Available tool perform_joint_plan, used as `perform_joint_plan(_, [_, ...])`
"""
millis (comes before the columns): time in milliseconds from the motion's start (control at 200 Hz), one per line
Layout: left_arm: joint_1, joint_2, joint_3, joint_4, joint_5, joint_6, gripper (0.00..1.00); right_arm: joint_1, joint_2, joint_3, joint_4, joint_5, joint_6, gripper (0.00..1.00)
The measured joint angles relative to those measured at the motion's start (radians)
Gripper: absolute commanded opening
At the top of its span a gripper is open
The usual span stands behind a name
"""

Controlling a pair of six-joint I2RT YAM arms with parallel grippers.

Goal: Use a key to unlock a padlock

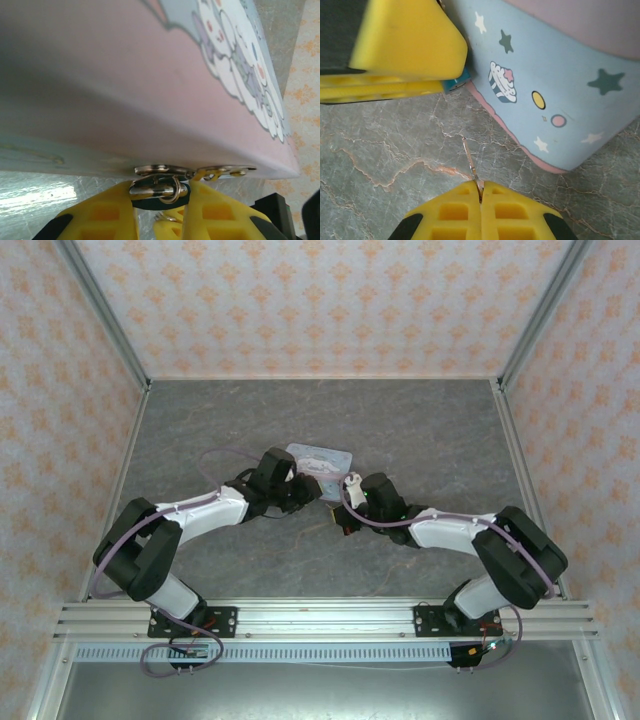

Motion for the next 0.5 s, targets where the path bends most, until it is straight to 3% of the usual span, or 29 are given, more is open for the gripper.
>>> perform_joint_plan(500, [-0.007, 0.000, 0.005, -0.026, 0.004, 0.000, 0.07, 0.000, 0.026, 0.008, 0.045, 0.018, 0.001, 0.00])
